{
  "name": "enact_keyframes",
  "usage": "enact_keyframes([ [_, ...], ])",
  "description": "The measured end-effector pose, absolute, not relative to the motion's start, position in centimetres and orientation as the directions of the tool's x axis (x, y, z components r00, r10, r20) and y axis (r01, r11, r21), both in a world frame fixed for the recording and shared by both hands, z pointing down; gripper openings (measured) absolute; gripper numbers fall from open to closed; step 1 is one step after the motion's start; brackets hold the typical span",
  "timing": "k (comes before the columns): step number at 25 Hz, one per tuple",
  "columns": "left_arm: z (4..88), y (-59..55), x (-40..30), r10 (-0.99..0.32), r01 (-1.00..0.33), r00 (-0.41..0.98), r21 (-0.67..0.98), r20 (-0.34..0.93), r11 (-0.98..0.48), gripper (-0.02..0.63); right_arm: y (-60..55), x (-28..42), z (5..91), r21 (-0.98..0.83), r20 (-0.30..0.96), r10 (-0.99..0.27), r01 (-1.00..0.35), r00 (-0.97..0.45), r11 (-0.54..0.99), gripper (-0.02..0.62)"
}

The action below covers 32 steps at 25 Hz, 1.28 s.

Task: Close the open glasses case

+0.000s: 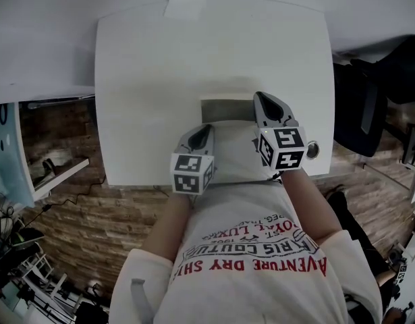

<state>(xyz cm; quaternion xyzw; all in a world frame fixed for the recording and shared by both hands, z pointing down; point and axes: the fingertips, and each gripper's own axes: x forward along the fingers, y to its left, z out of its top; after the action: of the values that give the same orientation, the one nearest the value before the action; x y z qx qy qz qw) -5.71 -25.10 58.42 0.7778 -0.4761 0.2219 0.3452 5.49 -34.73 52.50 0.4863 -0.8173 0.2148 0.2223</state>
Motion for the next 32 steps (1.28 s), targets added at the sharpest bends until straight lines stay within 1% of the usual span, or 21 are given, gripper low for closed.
enact_keyframes([
  [8,58.4,-25.2,-5.6,-0.581,-0.890,0.454,0.320,0.675,-0.324,0.005,-32.5,5.9,52.8,-0.154,0.581,-0.686,-0.887,-0.437,0.435,0.012],
  [27,58.4,-25.1,-5.7,-0.550,-0.869,0.490,0.332,0.676,-0.366,0.005,-28.6,5.9,55.8,-0.174,0.677,-0.620,-0.904,-0.397,0.389,0.012],
  [32,58.6,-25.2,-5.4,-0.533,-0.862,0.499,0.331,0.683,-0.383,0.005,-28.7,6.0,56.3,-0.166,0.668,-0.635,-0.909,-0.389,0.382,0.012],
])
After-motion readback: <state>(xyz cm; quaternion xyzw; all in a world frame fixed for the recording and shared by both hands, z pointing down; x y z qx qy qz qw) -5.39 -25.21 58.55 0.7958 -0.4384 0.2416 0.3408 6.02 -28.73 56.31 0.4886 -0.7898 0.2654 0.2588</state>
